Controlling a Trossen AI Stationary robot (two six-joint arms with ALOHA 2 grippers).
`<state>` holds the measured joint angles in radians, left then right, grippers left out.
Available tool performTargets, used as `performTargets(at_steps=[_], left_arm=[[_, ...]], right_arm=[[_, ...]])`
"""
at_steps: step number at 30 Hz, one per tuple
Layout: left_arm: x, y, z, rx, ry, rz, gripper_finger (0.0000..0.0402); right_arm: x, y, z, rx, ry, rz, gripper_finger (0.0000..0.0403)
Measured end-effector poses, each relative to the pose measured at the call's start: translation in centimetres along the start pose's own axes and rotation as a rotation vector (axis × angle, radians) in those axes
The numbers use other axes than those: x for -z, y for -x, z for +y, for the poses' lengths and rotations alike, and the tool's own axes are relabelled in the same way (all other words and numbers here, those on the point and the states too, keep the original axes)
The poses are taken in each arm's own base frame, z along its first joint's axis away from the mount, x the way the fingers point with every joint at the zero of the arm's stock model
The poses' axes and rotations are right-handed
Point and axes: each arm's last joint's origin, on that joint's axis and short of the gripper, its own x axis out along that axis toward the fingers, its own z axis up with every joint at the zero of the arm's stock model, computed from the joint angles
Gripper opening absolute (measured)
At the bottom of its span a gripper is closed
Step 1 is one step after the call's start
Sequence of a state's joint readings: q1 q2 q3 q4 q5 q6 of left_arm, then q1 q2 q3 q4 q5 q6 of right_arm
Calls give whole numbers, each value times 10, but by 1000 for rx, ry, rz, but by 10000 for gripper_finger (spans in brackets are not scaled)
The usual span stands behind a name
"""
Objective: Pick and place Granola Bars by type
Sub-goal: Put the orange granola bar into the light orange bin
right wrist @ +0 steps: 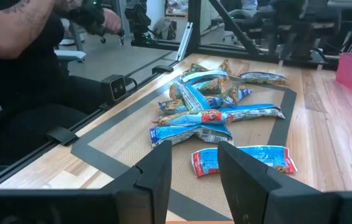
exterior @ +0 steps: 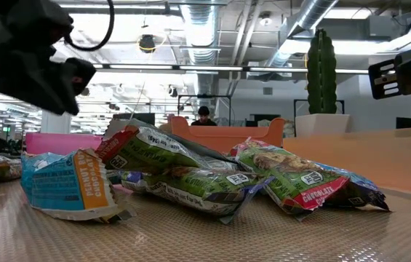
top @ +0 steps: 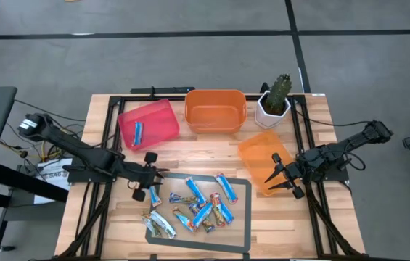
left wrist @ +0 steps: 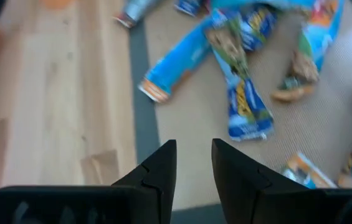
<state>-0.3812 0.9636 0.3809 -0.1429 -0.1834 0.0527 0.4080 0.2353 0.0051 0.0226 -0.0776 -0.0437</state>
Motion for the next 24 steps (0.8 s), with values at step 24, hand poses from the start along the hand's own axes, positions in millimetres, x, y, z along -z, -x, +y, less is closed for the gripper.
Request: performTargets(at_steps=[24], left_arm=[[-14, -4, -17, 157, -404, 422, 170]], right_arm=[[0, 0, 0, 0, 0, 0, 123]])
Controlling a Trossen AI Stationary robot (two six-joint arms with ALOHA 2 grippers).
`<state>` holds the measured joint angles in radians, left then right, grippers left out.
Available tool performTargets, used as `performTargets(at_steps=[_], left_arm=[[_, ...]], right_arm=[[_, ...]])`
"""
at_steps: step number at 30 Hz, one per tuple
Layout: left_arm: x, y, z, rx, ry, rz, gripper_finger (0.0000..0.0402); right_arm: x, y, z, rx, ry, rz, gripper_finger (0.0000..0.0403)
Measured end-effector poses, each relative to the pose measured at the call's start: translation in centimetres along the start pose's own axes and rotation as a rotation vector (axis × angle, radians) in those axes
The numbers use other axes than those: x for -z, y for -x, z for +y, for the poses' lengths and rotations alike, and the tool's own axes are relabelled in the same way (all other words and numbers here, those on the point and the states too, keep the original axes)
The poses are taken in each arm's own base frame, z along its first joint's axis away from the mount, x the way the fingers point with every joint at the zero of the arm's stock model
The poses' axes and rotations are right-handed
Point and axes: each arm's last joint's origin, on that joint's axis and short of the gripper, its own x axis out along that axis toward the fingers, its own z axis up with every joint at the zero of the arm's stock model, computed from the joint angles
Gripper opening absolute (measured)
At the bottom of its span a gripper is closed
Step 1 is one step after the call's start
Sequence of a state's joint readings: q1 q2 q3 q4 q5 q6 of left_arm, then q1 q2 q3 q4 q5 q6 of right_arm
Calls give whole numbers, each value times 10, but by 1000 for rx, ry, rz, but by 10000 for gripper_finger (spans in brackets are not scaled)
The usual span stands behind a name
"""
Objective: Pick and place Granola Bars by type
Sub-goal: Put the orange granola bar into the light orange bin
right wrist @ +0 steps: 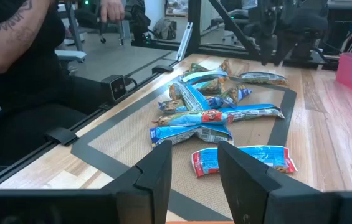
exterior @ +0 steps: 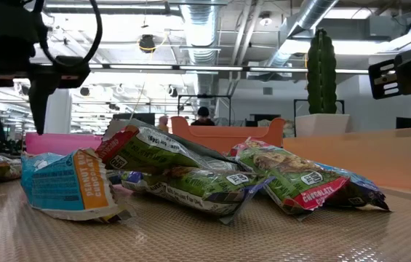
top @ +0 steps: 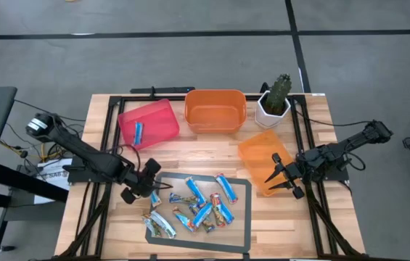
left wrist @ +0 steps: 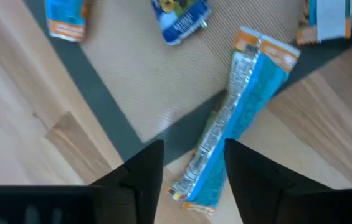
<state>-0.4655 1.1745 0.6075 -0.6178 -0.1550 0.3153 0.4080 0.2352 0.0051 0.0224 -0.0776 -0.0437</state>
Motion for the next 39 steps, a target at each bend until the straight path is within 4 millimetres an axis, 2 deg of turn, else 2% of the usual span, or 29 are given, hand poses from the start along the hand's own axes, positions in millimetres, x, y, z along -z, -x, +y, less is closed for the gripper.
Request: performTargets(at_steps=[7, 21, 26, 32, 39], left_arm=[[-2, -12, -6, 29, -58, 58, 200], [-3, -31, -13, 73, -131, 135, 188], [-5, -37, -13, 68, -129, 139, 170], [-5, -37, -13, 48, -127, 144, 130], [-6, -37, -12, 39, -27, 137, 79]], right_arm=[[0, 0, 0, 0, 0, 0, 123], [0, 0, 0, 0, 0, 0, 123], [0, 0, 0, 0, 0, 0, 123], [0, 0, 0, 0, 0, 0, 123], [0, 0, 0, 0, 0, 0, 123]])
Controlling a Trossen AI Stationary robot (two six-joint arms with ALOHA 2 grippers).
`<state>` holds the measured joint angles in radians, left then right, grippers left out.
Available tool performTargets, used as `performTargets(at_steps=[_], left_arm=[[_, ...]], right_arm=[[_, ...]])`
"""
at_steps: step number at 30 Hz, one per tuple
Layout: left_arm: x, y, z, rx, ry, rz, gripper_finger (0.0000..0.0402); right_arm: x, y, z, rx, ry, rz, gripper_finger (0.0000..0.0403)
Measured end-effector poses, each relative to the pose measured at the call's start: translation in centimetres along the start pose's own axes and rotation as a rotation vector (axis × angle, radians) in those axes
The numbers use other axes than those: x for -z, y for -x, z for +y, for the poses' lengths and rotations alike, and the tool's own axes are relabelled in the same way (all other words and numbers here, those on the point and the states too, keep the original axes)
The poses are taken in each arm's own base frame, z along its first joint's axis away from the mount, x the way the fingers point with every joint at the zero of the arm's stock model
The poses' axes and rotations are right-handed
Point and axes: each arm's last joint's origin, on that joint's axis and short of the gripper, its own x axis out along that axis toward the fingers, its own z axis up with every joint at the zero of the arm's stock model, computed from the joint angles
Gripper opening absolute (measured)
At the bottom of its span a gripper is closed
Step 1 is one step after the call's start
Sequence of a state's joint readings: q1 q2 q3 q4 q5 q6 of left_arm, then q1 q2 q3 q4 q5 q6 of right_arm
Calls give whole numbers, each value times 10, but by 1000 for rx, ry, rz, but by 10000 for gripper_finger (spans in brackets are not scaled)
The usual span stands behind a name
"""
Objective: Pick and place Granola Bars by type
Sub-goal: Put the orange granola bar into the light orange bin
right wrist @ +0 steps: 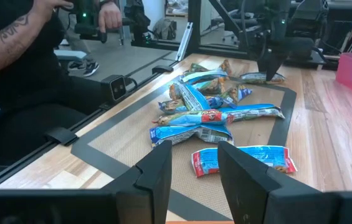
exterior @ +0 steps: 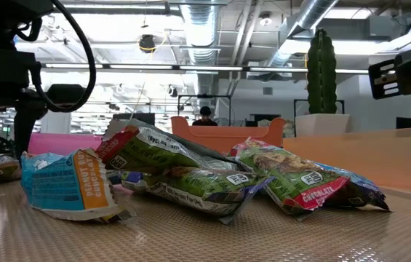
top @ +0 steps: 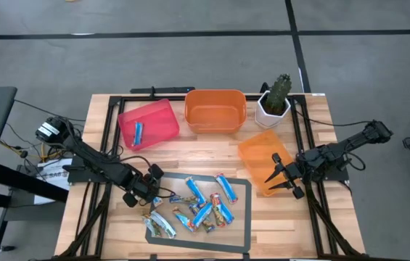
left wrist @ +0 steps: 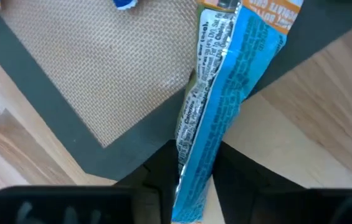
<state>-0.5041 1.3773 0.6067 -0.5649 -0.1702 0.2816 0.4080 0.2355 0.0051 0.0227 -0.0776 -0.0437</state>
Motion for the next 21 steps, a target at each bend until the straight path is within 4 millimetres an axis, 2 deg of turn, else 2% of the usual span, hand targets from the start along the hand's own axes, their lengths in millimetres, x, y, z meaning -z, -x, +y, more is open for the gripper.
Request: performTargets(at_steps=[10, 21], left_arm=[[-1, 1, 0, 3, 90, -10, 23], [-4, 4, 1, -2, 217, -66, 16]], right_arm=[[0, 0, 0, 0, 0, 0, 123], [0, 0, 0, 0, 0, 0, 123]])
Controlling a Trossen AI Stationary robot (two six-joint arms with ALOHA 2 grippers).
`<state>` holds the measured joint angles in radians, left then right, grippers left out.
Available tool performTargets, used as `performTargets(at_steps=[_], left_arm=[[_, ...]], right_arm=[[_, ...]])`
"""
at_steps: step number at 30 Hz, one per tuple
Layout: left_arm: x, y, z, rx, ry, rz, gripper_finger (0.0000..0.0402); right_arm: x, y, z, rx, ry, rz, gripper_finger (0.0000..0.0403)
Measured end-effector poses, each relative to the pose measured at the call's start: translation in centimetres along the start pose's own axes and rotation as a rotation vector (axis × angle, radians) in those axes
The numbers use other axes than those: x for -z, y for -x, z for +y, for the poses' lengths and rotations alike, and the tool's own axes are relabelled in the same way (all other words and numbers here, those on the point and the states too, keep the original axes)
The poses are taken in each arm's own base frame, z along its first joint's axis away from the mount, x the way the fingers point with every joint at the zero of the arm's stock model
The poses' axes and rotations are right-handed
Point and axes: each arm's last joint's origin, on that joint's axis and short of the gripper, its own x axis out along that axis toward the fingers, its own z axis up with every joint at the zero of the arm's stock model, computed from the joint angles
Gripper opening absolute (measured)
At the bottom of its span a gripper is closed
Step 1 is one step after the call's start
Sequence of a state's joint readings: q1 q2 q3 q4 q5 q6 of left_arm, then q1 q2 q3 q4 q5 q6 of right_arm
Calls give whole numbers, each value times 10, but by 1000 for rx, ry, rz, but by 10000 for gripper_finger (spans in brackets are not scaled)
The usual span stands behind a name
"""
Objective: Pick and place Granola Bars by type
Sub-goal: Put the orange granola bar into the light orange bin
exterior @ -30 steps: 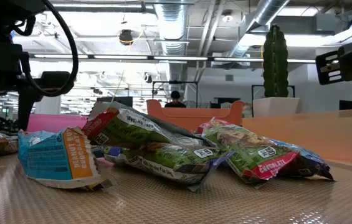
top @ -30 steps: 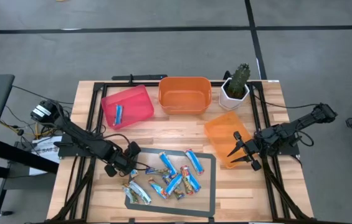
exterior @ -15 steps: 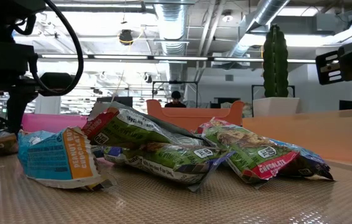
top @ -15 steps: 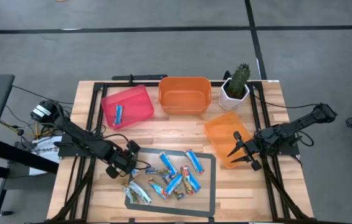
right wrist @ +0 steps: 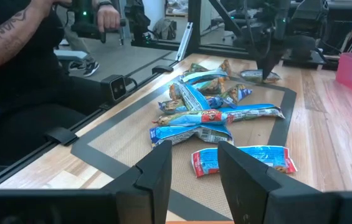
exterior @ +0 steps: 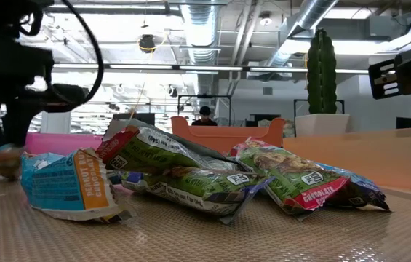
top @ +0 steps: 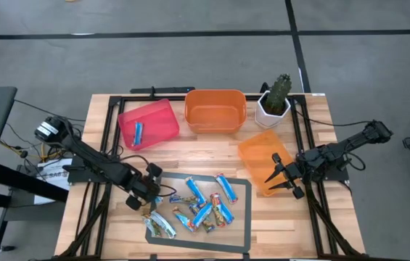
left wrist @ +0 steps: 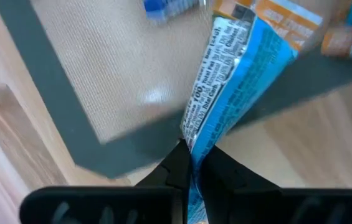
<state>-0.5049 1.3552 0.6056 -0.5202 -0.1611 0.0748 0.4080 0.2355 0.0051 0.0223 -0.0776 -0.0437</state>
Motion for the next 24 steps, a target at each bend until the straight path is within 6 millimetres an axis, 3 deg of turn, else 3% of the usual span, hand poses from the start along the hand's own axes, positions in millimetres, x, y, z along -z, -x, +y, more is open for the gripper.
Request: performTargets(at_steps=[9, 24], left_arm=[[-3, 26, 6, -55, 118, -156, 10], [-31, 85, 37, -340, 417, -771, 2]], right_arm=[[0, 0, 0, 0, 0, -1, 123], [0, 0, 0, 0, 0, 0, 123]])
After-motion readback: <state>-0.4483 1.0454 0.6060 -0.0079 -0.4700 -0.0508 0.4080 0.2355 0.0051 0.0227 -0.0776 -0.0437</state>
